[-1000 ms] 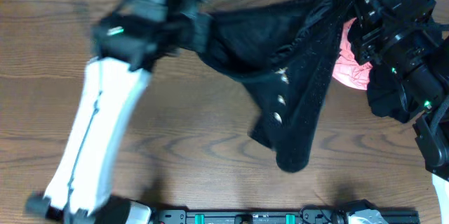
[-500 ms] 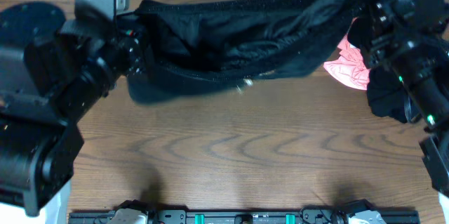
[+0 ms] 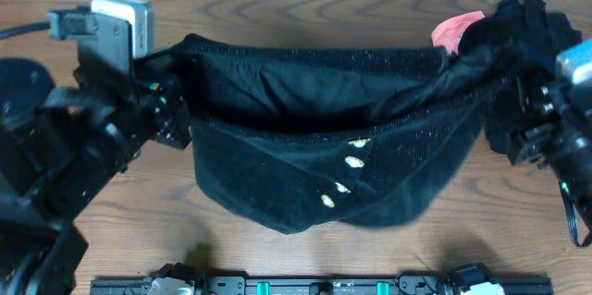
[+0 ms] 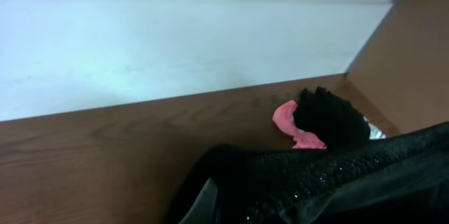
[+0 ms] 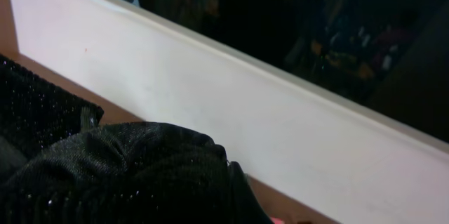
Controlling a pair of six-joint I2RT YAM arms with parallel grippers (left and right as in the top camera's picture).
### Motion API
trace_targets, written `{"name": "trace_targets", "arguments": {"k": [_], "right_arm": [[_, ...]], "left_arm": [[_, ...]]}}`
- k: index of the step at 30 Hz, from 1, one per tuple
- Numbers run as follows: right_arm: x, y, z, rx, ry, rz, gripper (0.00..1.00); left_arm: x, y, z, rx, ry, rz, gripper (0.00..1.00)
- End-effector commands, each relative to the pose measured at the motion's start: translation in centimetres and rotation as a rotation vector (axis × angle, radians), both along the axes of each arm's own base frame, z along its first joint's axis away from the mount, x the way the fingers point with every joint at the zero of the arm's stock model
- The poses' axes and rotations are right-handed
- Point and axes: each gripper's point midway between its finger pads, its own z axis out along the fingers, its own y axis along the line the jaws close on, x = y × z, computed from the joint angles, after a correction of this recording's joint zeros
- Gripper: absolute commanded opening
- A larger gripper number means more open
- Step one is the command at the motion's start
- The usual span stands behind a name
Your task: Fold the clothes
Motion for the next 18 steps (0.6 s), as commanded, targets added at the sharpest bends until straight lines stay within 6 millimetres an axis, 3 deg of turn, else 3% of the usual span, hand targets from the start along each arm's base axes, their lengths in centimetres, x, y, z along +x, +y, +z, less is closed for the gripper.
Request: {"name": "trace_targets", "arguments": {"k": [1,6,10,15,18], "right_arm": [[0.1,-5.5,0.1,0.005,0.008,-0.306,0.01],[2.0,-5.1,-1.9,0.001,0.095,-0.306,0.01],[4.6,-4.4,-3.8,-0.025,0.167,-0.3,0.01],[8.8,-3.2,-6.5,-0.053,0.254,-0.282,0.01],[12.5,-2.5,-7.0,-0.076,0.239,-0.276,0.01]], "left_arm": [[-0.4,4.2,1.8,-0.009,-0.065,0.227,0.06],[1.3,3.9,0.1,0.013,0.005,0.227,0.06],[4.0,3.4,-2.2,0.04,0.09,0.226,0.06],[8.0,3.2,-4.4,0.072,0.152,0.253,0.06],[11.2,3.1,-4.4,0.077,0.121,0.28,0.06]]}}
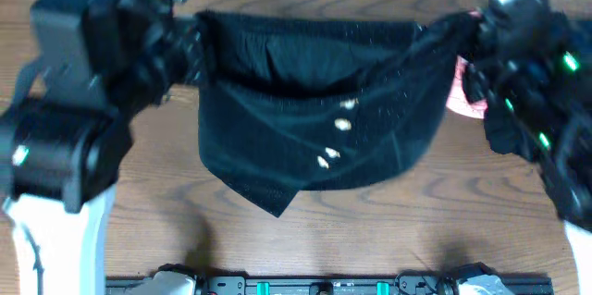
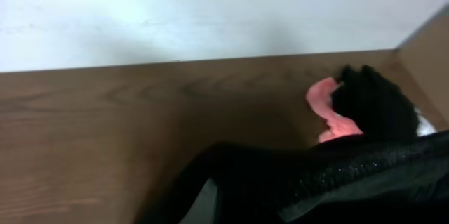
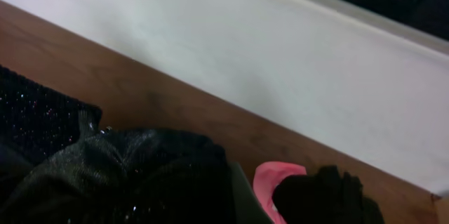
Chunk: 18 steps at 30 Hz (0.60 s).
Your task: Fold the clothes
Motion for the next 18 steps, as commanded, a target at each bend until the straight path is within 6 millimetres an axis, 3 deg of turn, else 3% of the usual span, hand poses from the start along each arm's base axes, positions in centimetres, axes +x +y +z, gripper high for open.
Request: {"name": "trace_targets", "arguments": {"k": [1,7,9,12,15,18], "right_arm": [[4.1,-3.3,0.3,-0.092,-0.054,-0.181,0.01],[12.8,-2.9,4.0,-0.111,-0.334,-0.207,0.01],[14.5,-3.1,6.0,-0.08,-0.452,-0.229,0.01],[15.5,-3.3,8.1,-0.048,-0.569,-0.245,0.01],[16.3,-3.1,7.2,-0.051,-0.553,-0.231,0.01],[17.3,-2.5,3.1,-0.083,-0.404,-0.189,0.01]], "left_arm": [[3.6,3.8,1.8,0.043,-0.103,0.207,0.06],[12.3,3.8,5.9,0.055,-0.391,0.282,0.06],[14.5,3.5,7.1,0.051,-0.481,0.288,0.06],[16.1,3.2,8.0,0.032,-0.549,0.293,0.06],[16.6,3.1,6.7,0.044,-0.509,0.289,0.06],[16.3,3.1,2.8,0.093,-0.363,0.276,0.06]]}}
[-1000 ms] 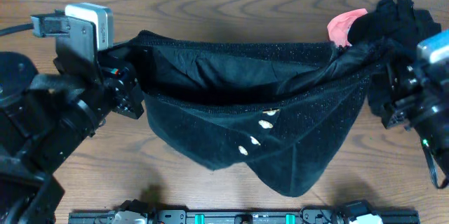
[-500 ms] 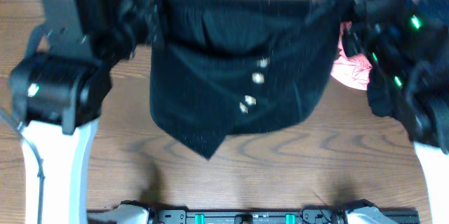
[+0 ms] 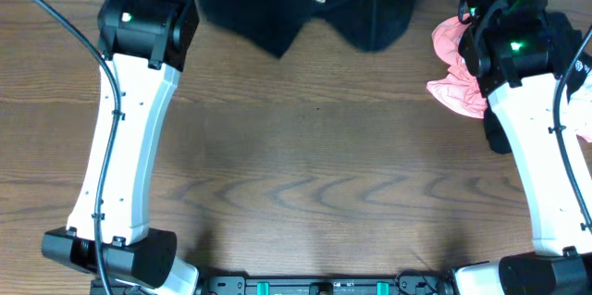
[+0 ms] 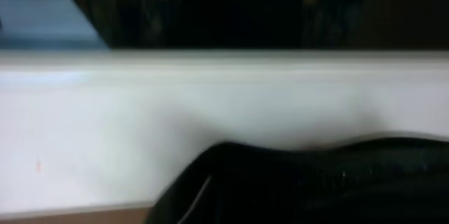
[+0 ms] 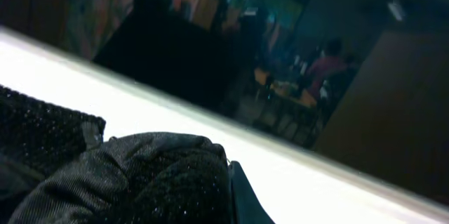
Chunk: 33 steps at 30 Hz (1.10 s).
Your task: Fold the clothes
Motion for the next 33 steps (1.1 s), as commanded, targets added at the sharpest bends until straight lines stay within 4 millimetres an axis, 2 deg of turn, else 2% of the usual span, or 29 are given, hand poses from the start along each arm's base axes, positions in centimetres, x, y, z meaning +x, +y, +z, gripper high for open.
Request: {"name": "trace_targets", "arguments": {"k": [1,5,8,14,22,26,30,33], "right_arm": [[0.5,-2.9,-2.1,-0.032,0.09,-0.088,0.01],[0.5,-1.8,-8.5,-0.044,0.327,-0.024,0.01],[-0.6,-1.7,-13.0,0.021,0.517,-0.03,0.01],[-4.2,-1.3,-18.8,0.042,0.802,-0.004,0.01],[-9.1,-0.4,-22.8,0.046,1.061,0.064,0.01],[-11.1,-0.5,-24.0,0.04,1.155,0.061,0.01],[-12.6,-0.7,-24.8,0.035,1.226,0.057,0.02],[-13.4,-0.5,-25.1,0.041,1.261,0.069,0.08]], "left_arm": [[-1.3,3.2,-0.2,0.038,0.052,0.106,0.06],[-3.1,3.6,-5.6,0.092,0.276,0.103,0.06],[-5.2,4.0,-9.1,0.132,0.441,0.1,0.06],[-9.7,4.8,-15.4,0.203,0.739,0.092,0.06],[-14.3,5.0,-21.9,0.211,1.034,0.084,0.08],[-15.8,5.0,-24.8,0.218,1.134,0.073,0.22],[-17.1,5.2,-27.0,0.235,1.206,0.073,0.26],[-17.6,5.3,-27.6,0.241,1.231,0.073,0.26]]}}
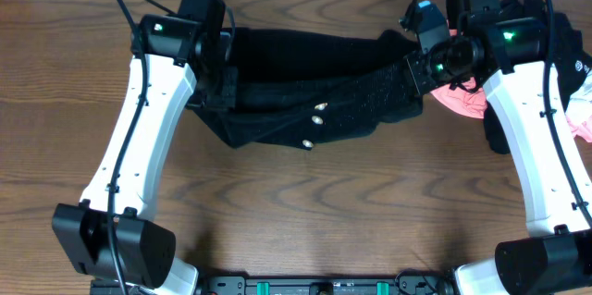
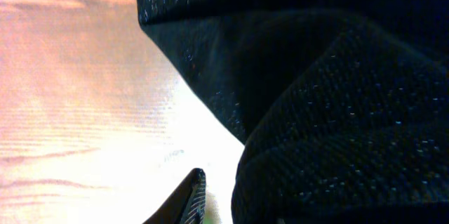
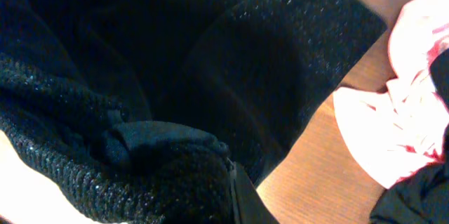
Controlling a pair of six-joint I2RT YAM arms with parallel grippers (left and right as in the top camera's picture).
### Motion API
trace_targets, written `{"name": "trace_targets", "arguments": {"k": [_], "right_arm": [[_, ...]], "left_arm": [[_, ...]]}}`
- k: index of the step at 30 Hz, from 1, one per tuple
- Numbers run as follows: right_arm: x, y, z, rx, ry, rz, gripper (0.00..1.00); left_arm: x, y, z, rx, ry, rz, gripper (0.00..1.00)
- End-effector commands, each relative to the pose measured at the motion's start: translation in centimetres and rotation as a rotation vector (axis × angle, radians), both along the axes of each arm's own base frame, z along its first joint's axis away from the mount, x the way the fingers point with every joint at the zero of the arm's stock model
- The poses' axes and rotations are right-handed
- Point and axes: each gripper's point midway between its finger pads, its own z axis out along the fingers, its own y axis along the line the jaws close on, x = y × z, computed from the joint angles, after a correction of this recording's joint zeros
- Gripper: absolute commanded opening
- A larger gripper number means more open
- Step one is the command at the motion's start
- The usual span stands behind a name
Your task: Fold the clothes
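Observation:
A black sparkly knit garment [image 1: 314, 68] with pale buttons [image 1: 314, 119] lies stretched across the far half of the table. My left gripper [image 1: 220, 84] is shut on its left edge and my right gripper [image 1: 424, 62] on its right edge. In the left wrist view the garment [image 2: 330, 112] covers one finger, and only a dark fingertip [image 2: 194, 194] shows over the bright wood. The right wrist view has bunched knit [image 3: 140, 154] pressed against a finger [image 3: 242, 199]; the other finger is hidden.
A pink cloth [image 1: 458, 101] lies just right of the garment, also visible as the pink cloth [image 3: 396, 133] from the right wrist. A pile of dark clothes [image 1: 529, 8] sits at the far right corner, with a light cloth [image 1: 583, 101] at the right edge.
Both arms were reaching over the table's far edge with the garment hanging there. Now they are drawn back and the garment rests spread on the table between them, buttons facing up.
First the garment hung spread between both shut grippers, high and close under the camera. Then it was held farther back. Then it was at the far edge with both arms outstretched. Now it lies flat on the far half of the table, both grippers holding it.

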Motion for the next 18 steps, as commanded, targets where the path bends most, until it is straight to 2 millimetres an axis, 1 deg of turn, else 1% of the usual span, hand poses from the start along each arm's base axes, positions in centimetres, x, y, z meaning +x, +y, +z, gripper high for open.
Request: {"name": "trace_targets", "arguments": {"k": [1,6,11,14,16,18], "right_arm": [[0.1,-1.6,0.2,-0.035,0.003,-0.044,0.09],[-1.0,-1.6,-0.3,-0.043,0.048,-0.039,0.11],[-2.2,-1.1,-0.6,-0.048,0.092,-0.018,0.12],[-2.8,-0.4,-0.7,-0.031,0.116,0.002,0.19],[-3.3,-0.1,-0.8,-0.033,0.13,0.017,0.28],[-3.6,0.3,-0.8,-0.037,0.138,0.03,0.3]], "left_arm": [[-0.3,1.4,0.2,0.042,-0.003,0.033,0.26],[-0.3,1.4,0.3,0.041,-0.007,0.032,0.26],[-0.6,1.5,0.3,0.043,0.004,0.032,0.25],[-0.9,1.3,0.2,0.03,0.018,0.029,0.25],[-1.2,1.2,0.2,0.024,0.029,0.028,0.25],[-1.4,1.2,0.2,0.026,0.039,0.028,0.26]]}}
